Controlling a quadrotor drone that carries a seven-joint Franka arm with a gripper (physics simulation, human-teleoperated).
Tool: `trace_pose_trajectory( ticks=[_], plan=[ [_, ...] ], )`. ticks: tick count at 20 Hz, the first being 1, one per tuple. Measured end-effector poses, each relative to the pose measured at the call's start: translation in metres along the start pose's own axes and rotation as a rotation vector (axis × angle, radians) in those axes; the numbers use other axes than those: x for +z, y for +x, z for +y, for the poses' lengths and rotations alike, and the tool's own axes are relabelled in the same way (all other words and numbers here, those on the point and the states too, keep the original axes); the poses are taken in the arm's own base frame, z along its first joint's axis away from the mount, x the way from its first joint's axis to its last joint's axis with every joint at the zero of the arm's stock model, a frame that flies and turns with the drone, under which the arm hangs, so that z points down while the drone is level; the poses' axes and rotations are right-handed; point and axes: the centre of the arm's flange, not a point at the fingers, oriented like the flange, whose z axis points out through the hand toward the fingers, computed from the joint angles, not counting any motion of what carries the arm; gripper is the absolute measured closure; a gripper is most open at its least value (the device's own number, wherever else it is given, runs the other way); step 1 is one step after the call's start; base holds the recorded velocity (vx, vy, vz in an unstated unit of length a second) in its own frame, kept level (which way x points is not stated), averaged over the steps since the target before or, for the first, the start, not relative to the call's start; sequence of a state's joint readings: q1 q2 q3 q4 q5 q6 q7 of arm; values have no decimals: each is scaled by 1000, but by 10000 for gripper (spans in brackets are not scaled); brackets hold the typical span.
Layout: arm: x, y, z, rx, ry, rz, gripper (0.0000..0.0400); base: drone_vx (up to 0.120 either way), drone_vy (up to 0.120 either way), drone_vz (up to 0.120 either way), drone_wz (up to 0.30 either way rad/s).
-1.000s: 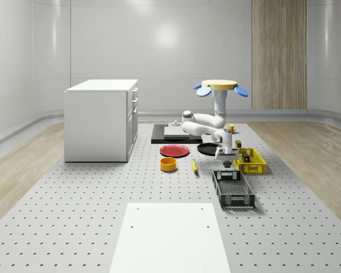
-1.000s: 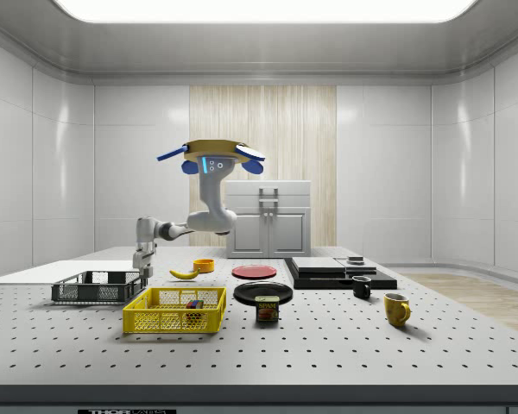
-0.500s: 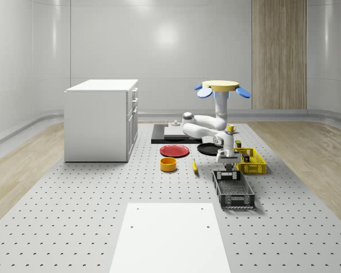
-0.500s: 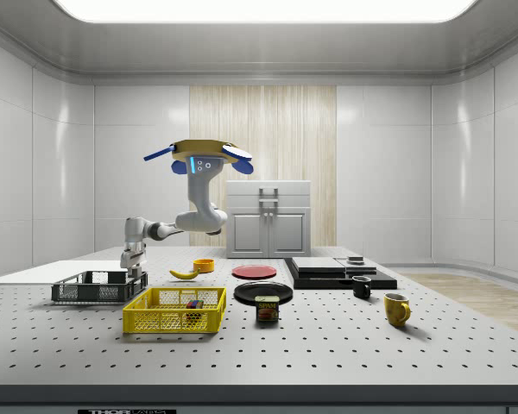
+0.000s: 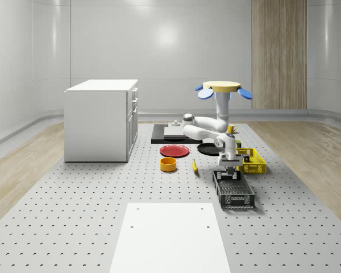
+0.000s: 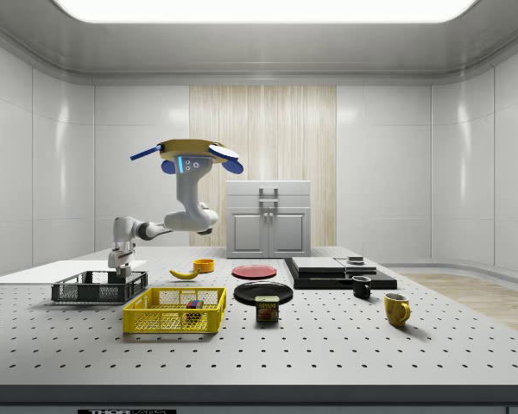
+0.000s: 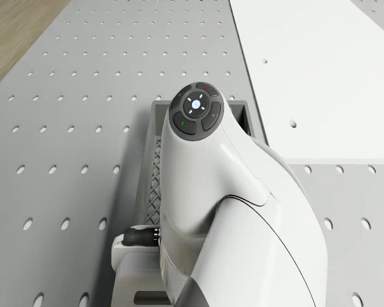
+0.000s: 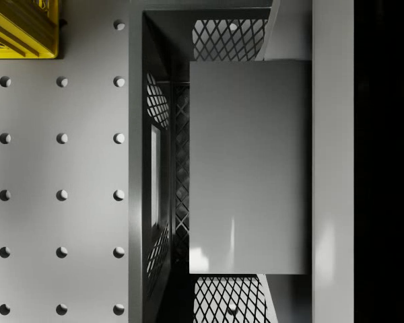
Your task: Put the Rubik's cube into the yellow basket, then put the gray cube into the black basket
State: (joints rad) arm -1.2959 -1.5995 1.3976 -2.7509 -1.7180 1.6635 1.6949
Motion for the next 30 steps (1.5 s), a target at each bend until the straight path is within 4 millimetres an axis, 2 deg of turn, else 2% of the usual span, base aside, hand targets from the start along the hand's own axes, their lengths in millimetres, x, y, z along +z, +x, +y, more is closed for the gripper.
trace_pose_trajectory(
  ticks=[3,7,14,16,27,30],
  plan=[
    [0,0,0,0,0,0,149,120,0,120,0],
    [0,0,0,0,0,0,149,20,0,10,0],
    [0,0,0,0,0,0,149,0,0,-120,0],
    [2,0,0,0,0,0,149,0,0,0,0],
    [40,0,0,0,0,0,149,0,0,0,0],
    [46,0,0,0,0,0,71,0,0,0,0]
  ],
)
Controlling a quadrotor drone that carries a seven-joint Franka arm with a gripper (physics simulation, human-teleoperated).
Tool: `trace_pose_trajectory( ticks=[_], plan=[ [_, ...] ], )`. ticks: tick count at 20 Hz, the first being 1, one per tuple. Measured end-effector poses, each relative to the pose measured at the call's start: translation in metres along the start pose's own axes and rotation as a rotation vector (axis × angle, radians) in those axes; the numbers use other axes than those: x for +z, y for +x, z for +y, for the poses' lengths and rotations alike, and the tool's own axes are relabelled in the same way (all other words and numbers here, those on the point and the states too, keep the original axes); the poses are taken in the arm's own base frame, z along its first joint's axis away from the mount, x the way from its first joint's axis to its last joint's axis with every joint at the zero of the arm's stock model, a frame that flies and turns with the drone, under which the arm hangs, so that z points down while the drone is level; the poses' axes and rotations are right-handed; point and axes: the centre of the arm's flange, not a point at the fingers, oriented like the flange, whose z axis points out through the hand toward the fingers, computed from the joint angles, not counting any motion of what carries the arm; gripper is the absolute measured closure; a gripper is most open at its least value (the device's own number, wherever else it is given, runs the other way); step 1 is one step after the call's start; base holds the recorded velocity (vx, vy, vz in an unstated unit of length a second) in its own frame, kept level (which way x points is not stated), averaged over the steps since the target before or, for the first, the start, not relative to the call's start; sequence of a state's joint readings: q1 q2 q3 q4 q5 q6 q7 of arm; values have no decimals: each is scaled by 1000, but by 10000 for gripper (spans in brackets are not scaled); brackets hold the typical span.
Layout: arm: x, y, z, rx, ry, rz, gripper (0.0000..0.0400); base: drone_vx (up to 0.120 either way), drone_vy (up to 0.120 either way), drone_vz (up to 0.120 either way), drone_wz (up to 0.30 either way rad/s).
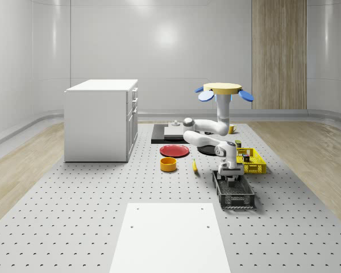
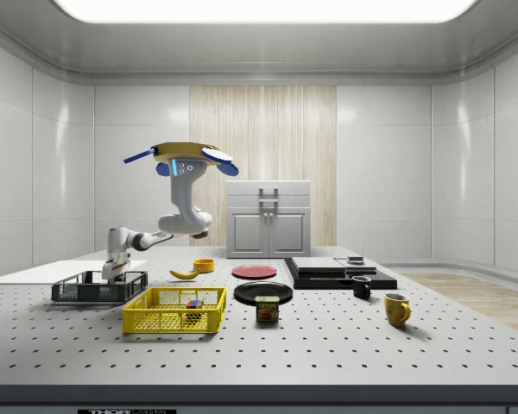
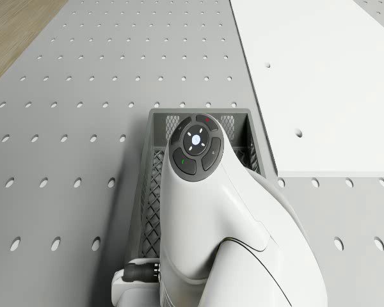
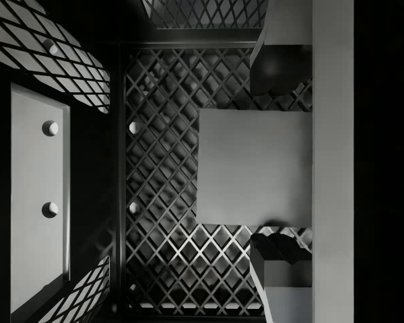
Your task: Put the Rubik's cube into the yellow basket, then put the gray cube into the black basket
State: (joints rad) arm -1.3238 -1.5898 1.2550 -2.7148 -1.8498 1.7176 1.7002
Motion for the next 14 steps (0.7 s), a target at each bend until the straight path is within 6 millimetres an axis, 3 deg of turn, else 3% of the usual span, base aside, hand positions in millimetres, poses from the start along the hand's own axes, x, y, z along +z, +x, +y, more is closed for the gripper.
trace_pose_trajectory(
  ticks=[5,14],
  plan=[
    [-10,0,0,0,0,0,20,0,0,0,0],
    [-34,0,0,0,0,0,2,0,0,0,0]
  ],
)
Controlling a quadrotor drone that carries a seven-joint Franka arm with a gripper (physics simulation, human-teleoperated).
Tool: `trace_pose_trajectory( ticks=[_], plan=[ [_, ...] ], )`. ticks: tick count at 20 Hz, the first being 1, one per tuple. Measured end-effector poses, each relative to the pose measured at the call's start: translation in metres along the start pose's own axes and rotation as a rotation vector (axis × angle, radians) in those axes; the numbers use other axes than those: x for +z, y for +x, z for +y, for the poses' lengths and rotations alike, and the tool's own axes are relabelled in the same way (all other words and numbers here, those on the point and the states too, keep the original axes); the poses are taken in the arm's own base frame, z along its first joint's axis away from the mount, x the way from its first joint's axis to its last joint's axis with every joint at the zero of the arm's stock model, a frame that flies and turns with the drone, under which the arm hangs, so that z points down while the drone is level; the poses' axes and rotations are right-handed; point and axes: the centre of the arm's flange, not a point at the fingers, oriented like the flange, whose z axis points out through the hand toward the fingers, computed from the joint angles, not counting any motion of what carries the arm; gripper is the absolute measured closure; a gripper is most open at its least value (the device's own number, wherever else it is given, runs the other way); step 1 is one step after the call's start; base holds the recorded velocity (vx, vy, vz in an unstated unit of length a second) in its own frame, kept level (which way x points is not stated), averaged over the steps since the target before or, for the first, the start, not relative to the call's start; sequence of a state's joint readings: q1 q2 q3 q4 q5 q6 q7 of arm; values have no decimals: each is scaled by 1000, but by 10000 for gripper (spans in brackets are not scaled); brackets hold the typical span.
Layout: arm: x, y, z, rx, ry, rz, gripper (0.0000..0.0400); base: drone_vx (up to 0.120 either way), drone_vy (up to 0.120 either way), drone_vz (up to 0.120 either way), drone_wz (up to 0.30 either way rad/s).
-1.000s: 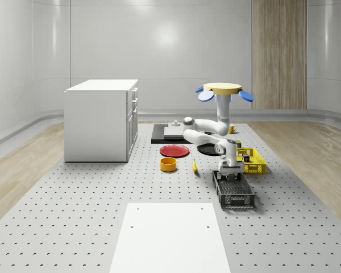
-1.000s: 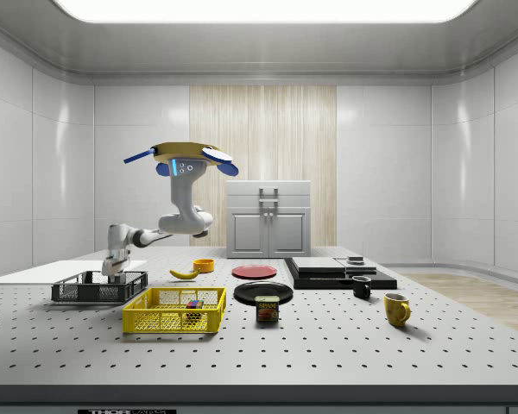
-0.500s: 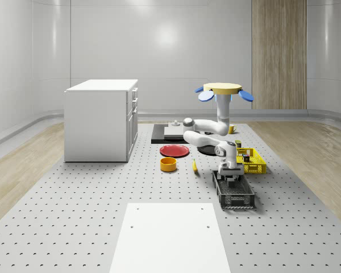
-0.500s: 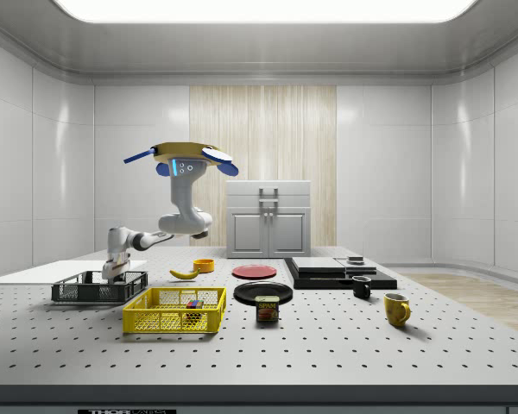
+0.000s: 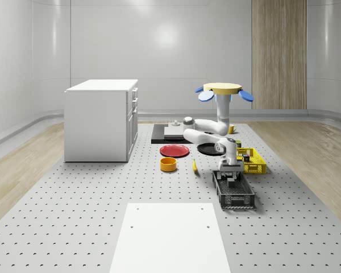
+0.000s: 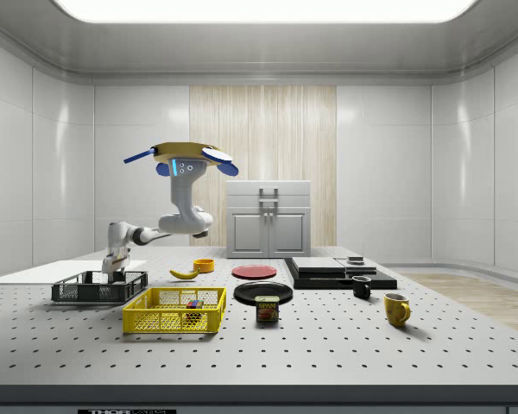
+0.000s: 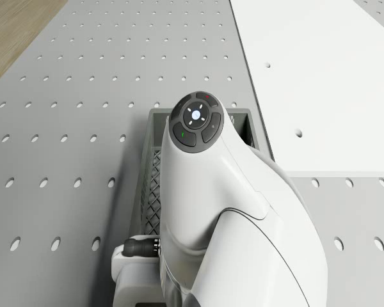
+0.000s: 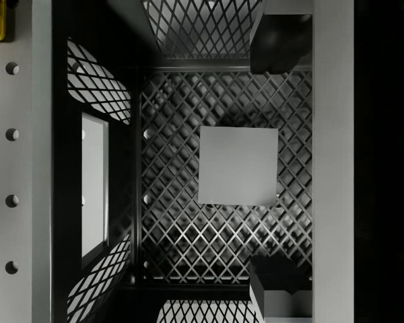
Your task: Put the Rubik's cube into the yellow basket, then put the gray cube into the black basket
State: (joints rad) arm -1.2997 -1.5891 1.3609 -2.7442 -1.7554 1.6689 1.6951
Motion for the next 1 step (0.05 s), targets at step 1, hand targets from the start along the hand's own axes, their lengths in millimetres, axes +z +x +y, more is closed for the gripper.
trace_pose_trajectory(
  ticks=[1],
  plan=[
    [-1,0,0,0,0,0,2,0,0,0,0]
  ],
)
